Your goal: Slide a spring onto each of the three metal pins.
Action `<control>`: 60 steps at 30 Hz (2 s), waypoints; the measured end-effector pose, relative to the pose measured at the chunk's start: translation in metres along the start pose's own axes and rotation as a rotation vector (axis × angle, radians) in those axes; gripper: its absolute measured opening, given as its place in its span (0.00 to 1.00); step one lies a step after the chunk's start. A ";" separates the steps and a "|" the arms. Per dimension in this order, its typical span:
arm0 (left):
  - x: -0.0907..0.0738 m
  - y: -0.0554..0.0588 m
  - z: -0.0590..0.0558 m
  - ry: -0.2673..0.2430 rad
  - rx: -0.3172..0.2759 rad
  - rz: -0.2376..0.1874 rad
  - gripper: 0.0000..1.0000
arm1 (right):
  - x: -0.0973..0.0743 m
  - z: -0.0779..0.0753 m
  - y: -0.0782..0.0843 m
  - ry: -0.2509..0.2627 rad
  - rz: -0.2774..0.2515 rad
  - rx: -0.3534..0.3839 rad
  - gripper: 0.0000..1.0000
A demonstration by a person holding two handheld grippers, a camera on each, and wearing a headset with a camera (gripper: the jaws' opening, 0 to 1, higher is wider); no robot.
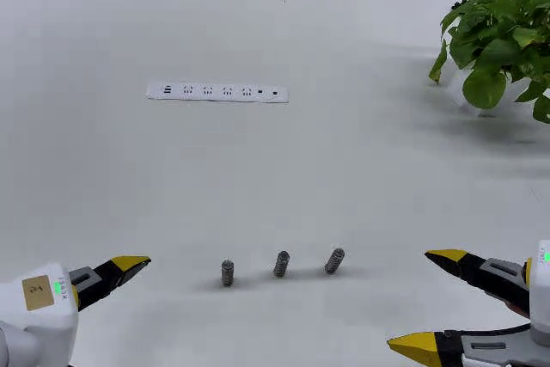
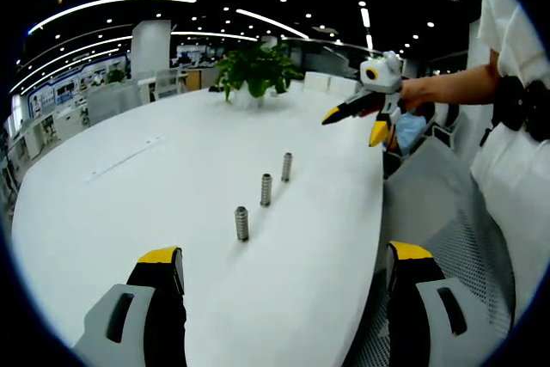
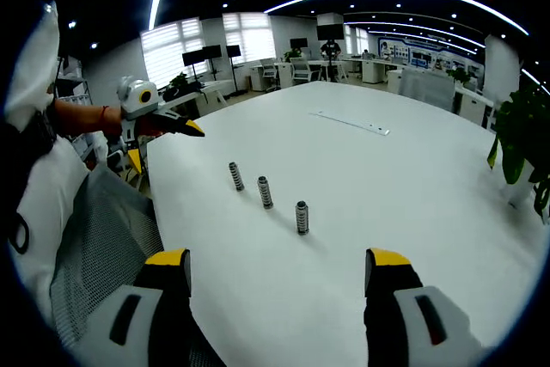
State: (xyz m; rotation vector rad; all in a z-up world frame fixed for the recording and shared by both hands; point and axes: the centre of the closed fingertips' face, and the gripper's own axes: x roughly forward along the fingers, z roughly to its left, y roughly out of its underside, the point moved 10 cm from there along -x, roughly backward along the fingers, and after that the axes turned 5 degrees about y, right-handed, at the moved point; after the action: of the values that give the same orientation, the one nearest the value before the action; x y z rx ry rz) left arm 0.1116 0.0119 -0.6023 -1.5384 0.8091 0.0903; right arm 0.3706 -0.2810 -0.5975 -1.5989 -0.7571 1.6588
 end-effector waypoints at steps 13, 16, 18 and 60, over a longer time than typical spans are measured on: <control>0.005 0.003 -0.006 0.005 -0.009 -0.001 1.00 | -0.002 0.004 0.008 0.005 -0.006 0.026 0.85; 0.004 0.002 -0.005 0.005 -0.007 -0.001 1.00 | -0.003 0.004 0.009 0.008 -0.010 0.031 0.85; 0.004 0.002 -0.004 0.005 -0.004 -0.001 1.00 | -0.003 0.005 0.009 0.008 -0.008 0.034 0.85; 0.009 0.000 -0.005 0.023 0.009 0.002 0.99 | -0.004 0.008 0.008 0.004 -0.012 0.039 0.85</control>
State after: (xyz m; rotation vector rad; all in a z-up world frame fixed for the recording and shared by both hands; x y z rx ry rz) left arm 0.1163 0.0039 -0.6065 -1.5324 0.8283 0.0709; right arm 0.3613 -0.2883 -0.6013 -1.5675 -0.7267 1.6516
